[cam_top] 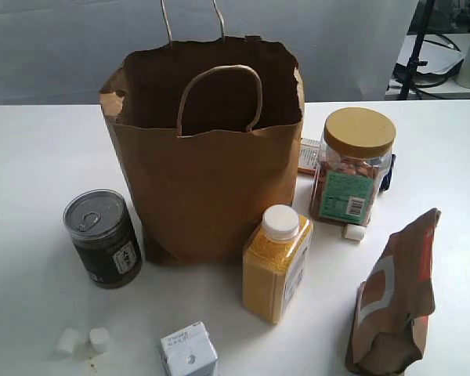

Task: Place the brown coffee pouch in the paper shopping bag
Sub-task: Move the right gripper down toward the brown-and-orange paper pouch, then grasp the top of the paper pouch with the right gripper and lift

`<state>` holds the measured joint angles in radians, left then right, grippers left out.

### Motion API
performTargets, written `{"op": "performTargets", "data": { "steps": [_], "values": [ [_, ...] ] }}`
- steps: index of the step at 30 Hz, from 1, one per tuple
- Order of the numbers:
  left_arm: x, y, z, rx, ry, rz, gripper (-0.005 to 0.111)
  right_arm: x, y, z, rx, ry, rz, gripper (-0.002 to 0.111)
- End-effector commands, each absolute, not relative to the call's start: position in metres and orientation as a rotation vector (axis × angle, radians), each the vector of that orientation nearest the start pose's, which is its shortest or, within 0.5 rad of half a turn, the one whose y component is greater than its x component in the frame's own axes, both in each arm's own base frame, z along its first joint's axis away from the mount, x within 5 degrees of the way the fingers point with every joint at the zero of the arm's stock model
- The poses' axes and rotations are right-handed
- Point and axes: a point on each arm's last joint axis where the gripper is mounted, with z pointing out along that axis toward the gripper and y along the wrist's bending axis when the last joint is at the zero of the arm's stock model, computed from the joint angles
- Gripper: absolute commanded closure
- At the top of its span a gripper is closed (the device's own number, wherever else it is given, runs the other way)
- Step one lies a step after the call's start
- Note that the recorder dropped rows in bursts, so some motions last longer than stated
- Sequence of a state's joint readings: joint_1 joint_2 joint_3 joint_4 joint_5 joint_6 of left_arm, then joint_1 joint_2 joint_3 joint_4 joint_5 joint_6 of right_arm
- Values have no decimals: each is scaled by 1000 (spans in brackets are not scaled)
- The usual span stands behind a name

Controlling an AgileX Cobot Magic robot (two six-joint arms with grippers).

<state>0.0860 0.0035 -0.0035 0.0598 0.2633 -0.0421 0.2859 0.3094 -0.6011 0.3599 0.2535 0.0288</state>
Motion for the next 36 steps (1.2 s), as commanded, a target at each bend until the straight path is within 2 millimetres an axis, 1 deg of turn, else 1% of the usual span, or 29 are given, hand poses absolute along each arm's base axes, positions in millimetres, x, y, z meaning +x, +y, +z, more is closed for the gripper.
{"op": "performTargets", "data": {
  "steps": [1, 7, 9, 11, 14, 15, 17, 20, 22, 24, 27, 32, 36],
  "values": [
    [55, 6, 190, -76, 1742, 92, 107, 70, 31, 374, 77, 1509, 720, 108],
    [55, 6, 190, -76, 1742, 92, 107, 88, 39, 369, 149, 1585, 819, 108],
    [55, 6, 190, -76, 1742, 92, 107, 92, 45, 366, 112, 1657, 835, 108],
    [55, 6, 190, -76, 1742, 92, 107, 97, 55, 367, -45, 1791, 801, 108],
    [55, 6, 190, -76, 1742, 92, 107, 113, 69, 369, -175, 2031, 811, 108],
    [55, 6, 190, -76, 1742, 92, 107, 120, 72, 370, -201, 2108, 795, 108],
    [55, 6, 190, -76, 1742, 92, 107, 134, 74, 371, -197, 2240, 735, 108],
    [55, 6, 190, -76, 1742, 92, 107, 145, 68, 377, -192, 2402, 579, 108],
    [55, 6, 190, -76, 1742, 92, 107, 148, 65, 382, -184, 2459, 506, 108],
    [55, 6, 190, -76, 1742, 92, 107, 149, 62, 383, -163, 2518, 462, 108],
    [55, 6, 190, -76, 1742, 92, 107, 149, 62, 377, -152, 2603, 438, 108],
    [55, 6, 190, -76, 1742, 92, 107, 148, 66, 375, -203, 2607, 350, 108],
    [55, 6, 190, -76, 1742, 92, 107, 144, 74, 375, -241, 2610, 357, 108]
  ]
}}
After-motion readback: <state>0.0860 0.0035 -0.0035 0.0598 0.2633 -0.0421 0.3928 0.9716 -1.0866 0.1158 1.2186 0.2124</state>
